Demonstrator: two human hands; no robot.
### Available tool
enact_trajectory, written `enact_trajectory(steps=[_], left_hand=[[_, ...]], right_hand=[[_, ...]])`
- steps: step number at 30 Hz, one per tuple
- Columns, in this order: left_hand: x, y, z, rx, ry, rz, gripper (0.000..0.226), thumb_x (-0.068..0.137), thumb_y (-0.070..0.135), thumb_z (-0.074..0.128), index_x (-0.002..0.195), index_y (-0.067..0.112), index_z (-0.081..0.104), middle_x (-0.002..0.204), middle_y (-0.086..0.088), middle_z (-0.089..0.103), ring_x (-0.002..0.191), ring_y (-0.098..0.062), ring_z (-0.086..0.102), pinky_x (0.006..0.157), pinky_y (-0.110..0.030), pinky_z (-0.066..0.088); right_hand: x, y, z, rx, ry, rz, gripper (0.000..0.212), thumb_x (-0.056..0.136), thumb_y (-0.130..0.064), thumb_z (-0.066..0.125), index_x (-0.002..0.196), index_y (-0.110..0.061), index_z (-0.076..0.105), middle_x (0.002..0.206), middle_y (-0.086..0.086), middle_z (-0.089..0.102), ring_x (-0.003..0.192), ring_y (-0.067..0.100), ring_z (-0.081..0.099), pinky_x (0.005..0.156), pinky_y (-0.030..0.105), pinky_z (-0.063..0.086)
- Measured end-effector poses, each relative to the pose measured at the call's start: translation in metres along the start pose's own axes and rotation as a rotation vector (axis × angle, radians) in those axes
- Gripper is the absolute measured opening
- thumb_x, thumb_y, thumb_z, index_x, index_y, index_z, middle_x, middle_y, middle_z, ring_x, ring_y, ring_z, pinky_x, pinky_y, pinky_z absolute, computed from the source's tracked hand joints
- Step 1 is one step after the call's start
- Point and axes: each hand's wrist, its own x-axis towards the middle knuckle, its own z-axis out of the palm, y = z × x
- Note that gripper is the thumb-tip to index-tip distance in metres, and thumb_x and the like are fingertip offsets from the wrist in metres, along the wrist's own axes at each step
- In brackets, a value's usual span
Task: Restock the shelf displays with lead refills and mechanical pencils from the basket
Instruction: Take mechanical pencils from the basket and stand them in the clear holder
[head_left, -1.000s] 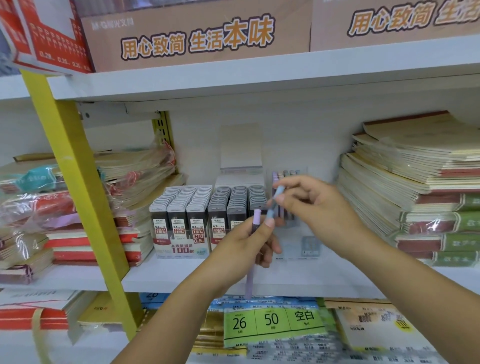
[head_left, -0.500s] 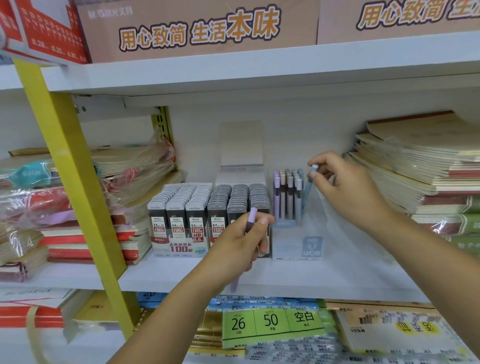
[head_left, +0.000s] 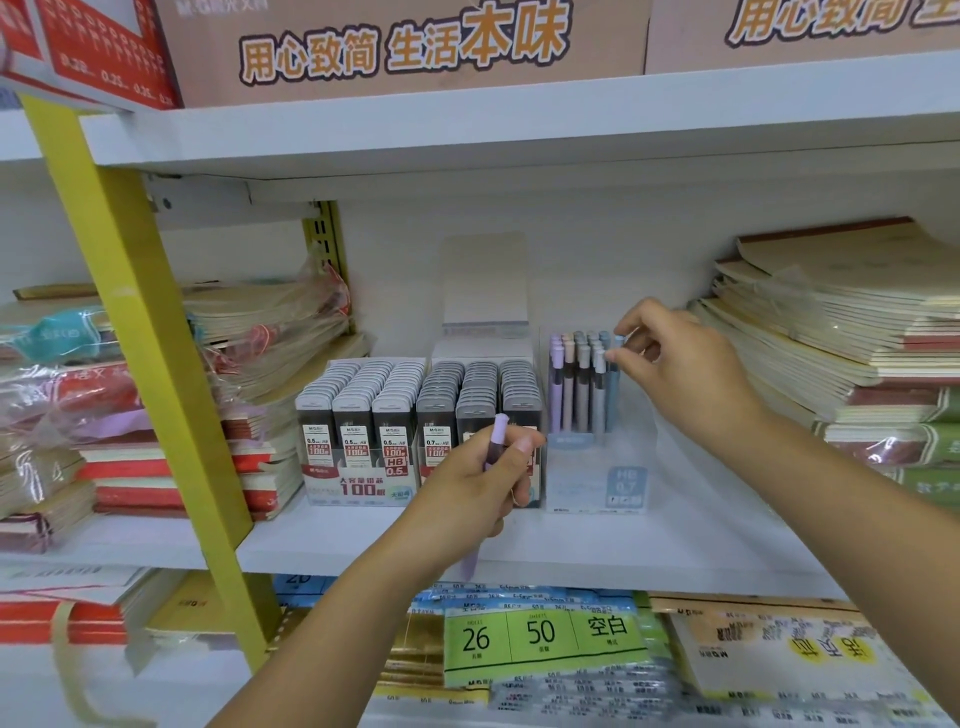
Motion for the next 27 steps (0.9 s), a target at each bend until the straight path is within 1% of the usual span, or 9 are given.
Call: enact_trajectory(steps=[5, 8, 10, 13, 16, 19, 21, 25, 27], left_hand=[[-0.003, 0.001, -0.001, -0.012, -0.022, -0.008, 0.023, 0.107, 0.025, 0.044, 0.116, 0.027, 0.065, 0.068, 0.011, 0.059, 0.055, -0.006, 0.043, 0.055, -0.022, 0.040], [-0.004, 0.003, -0.001, -0.016, -0.025, -0.008, 0.024, 0.107, 0.024, 0.044, 0.114, 0.026, 0.067, 0.071, 0.010, 0.059, 0.057, -0.007, 0.044, 0.056, -0.022, 0.040], [-0.004, 0.007, 0.002, -0.008, -0.044, 0.009, 0.024, 0.107, 0.024, 0.045, 0.114, 0.026, 0.068, 0.071, 0.009, 0.060, 0.058, -0.006, 0.045, 0.055, -0.020, 0.041], [-0.005, 0.015, 0.012, 0.018, -0.085, 0.016, 0.023, 0.107, 0.025, 0.046, 0.107, 0.026, 0.069, 0.068, 0.013, 0.060, 0.056, -0.005, 0.045, 0.055, -0.019, 0.040], [-0.006, 0.023, 0.022, 0.080, -0.135, 0.016, 0.024, 0.105, 0.028, 0.048, 0.088, 0.026, 0.064, 0.060, 0.017, 0.059, 0.052, -0.002, 0.044, 0.054, -0.017, 0.040], [-0.007, 0.028, 0.026, 0.139, -0.104, 0.062, 0.014, 0.103, 0.026, 0.054, 0.096, 0.028, 0.067, 0.070, 0.016, 0.064, 0.059, -0.001, 0.054, 0.058, -0.016, 0.046], [-0.006, 0.027, 0.024, 0.200, 0.036, 0.155, 0.010, 0.098, 0.025, 0.063, 0.106, 0.027, 0.068, 0.087, 0.014, 0.064, 0.072, 0.000, 0.059, 0.065, -0.015, 0.050], [-0.006, 0.020, 0.011, 0.714, 0.501, 0.556, 0.028, 0.091, 0.023, 0.072, 0.119, 0.024, 0.068, 0.111, 0.011, 0.060, 0.107, -0.008, 0.051, 0.094, -0.020, 0.041], [-0.004, 0.016, 0.007, 0.939, 0.512, 0.637, 0.036, 0.090, 0.026, 0.071, 0.125, 0.021, 0.066, 0.126, 0.001, 0.061, 0.122, -0.018, 0.049, 0.106, -0.033, 0.038]], right_hand=[[-0.001, 0.006, 0.007, -0.111, -0.079, 0.067, 0.017, 0.087, -0.018, 0.069, 0.103, -0.015, 0.069, 0.097, 0.008, 0.056, 0.104, 0.029, 0.047, 0.076, 0.033, 0.037], [-0.011, -0.004, -0.004, -0.059, -0.014, 0.074, 0.023, 0.092, -0.021, 0.062, 0.114, -0.020, 0.068, 0.096, -0.002, 0.049, 0.102, 0.017, 0.041, 0.079, 0.027, 0.032], [-0.022, -0.023, -0.015, 0.069, 0.028, 0.029, 0.021, 0.093, -0.031, 0.056, 0.108, -0.026, 0.069, 0.094, -0.010, 0.051, 0.096, 0.008, 0.041, 0.077, 0.023, 0.031], [-0.037, -0.056, -0.027, 0.334, -0.233, 0.000, 0.023, 0.088, -0.044, 0.054, 0.103, -0.038, 0.069, 0.101, -0.017, 0.057, 0.102, 0.003, 0.043, 0.081, 0.014, 0.031], [-0.046, -0.070, -0.028, 0.441, -0.423, -0.012, 0.017, 0.089, -0.035, 0.063, 0.103, -0.044, 0.067, 0.110, -0.020, 0.059, 0.110, 0.001, 0.042, 0.092, 0.014, 0.033], [-0.047, -0.069, -0.030, 0.665, -0.332, 0.084, 0.011, 0.090, -0.022, 0.064, 0.092, -0.029, 0.072, 0.095, -0.007, 0.070, 0.091, 0.002, 0.059, 0.079, 0.014, 0.045], [-0.041, -0.061, -0.036, 0.886, -0.153, 0.202, 0.010, 0.094, -0.017, 0.058, 0.092, -0.018, 0.068, 0.089, 0.000, 0.074, 0.085, 0.010, 0.067, 0.071, 0.016, 0.051], [-0.025, -0.038, -0.053, 0.915, 0.226, 0.184, 0.013, 0.100, -0.020, 0.051, 0.094, -0.028, 0.060, 0.085, -0.002, 0.074, 0.074, 0.015, 0.070, 0.057, 0.021, 0.052], [-0.021, -0.032, -0.053, 0.799, 0.223, 0.104, 0.018, 0.099, -0.021, 0.052, 0.092, -0.037, 0.059, 0.085, -0.006, 0.073, 0.076, 0.013, 0.069, 0.059, 0.023, 0.053]])
